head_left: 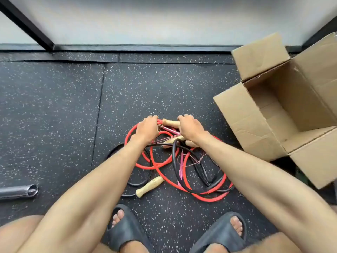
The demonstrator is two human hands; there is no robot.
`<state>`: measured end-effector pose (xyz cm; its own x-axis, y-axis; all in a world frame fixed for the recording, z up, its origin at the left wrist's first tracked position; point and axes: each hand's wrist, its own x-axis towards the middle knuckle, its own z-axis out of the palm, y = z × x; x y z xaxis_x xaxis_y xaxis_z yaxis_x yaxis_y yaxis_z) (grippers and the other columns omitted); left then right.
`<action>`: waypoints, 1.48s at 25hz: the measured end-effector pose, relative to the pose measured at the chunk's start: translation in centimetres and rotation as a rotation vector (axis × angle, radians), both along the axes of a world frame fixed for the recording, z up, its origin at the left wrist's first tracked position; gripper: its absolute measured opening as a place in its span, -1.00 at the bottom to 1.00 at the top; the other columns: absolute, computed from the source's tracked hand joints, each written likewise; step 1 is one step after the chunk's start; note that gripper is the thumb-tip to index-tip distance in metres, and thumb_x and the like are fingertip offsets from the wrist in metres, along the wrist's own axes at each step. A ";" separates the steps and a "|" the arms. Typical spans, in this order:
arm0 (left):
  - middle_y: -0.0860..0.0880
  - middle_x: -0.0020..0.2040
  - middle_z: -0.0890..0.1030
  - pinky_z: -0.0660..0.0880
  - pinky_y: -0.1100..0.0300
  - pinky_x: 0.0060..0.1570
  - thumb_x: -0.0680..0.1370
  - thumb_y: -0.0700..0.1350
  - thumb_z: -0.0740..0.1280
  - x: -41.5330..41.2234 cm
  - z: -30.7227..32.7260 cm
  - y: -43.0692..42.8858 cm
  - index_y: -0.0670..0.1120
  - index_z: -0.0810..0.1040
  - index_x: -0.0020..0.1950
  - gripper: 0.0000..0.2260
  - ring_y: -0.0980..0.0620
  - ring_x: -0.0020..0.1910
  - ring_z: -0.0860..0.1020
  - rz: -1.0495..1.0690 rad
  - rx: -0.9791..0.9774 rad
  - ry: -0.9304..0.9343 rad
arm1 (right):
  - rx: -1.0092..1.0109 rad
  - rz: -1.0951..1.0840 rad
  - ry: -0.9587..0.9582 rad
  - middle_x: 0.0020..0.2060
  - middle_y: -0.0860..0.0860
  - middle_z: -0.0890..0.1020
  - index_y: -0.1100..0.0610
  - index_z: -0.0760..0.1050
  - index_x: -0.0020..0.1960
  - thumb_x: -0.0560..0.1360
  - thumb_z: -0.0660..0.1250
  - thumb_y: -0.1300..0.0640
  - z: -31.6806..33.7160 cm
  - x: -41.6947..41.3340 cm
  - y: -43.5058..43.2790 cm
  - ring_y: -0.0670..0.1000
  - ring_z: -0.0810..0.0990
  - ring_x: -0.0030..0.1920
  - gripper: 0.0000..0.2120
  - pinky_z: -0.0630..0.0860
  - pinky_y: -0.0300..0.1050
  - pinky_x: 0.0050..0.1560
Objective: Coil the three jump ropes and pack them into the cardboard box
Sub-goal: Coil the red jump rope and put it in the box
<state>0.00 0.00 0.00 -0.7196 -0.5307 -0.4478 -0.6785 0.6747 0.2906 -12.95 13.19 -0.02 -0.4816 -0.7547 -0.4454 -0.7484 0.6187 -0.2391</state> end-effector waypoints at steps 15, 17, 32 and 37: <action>-0.10 -0.07 0.63 0.51 0.00 -0.01 0.56 -0.04 0.41 0.2 -1.7 -2.4 -0.10 0.59 -0.10 -0.86 -0.15 -0.02 0.60 0.229 0.062 0.325 | -0.290 -0.071 0.209 0.15 0.15 0.47 0.14 0.44 0.20 0.54 0.35 0.12 -2.3 -0.7 -1.5 0.19 0.43 0.21 -0.74 0.43 0.12 0.13; -0.10 -0.11 0.68 0.53 0.02 -0.03 0.53 -0.03 0.44 -0.4 1.2 -2.6 -0.07 0.61 -0.14 -0.86 -0.13 -0.06 0.63 0.307 0.084 0.409 | -0.425 -0.194 0.185 0.15 0.16 0.46 0.16 0.42 0.21 0.56 0.32 0.12 -0.3 -0.3 -2.2 0.19 0.43 0.21 -0.74 0.47 0.13 0.15; -0.16 -0.38 0.56 0.57 0.10 -0.43 0.48 -0.17 0.49 2.1 15.9 -2.2 -0.10 0.44 -0.36 -0.70 0.14 -0.68 0.45 0.775 0.321 0.931 | -0.606 -0.195 -0.633 -0.38 0.16 0.59 0.21 0.47 -0.08 0.58 0.28 0.24 12.2 8.8 -2.2 0.06 0.55 -0.46 -0.93 0.52 -0.03 -0.33; -0.21 -0.30 0.66 0.63 -0.01 -0.15 0.52 0.15 0.41 4.4 17.2 -2.3 -0.20 0.60 -0.27 -0.59 -0.15 -0.32 0.66 0.840 0.197 0.865 | -0.876 -0.182 -0.223 -0.27 0.05 0.58 0.18 0.50 -0.04 0.60 0.34 0.07 20.4 7.6 -1.9 0.03 0.50 -0.28 -0.83 0.39 -0.12 -0.22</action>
<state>4.37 -2.33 17.23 -0.2860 -0.9511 -0.1164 -0.4140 0.0131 0.9102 -5.34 11.31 20.40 -0.5974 -0.7873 0.1527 -0.5376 0.2518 -0.8047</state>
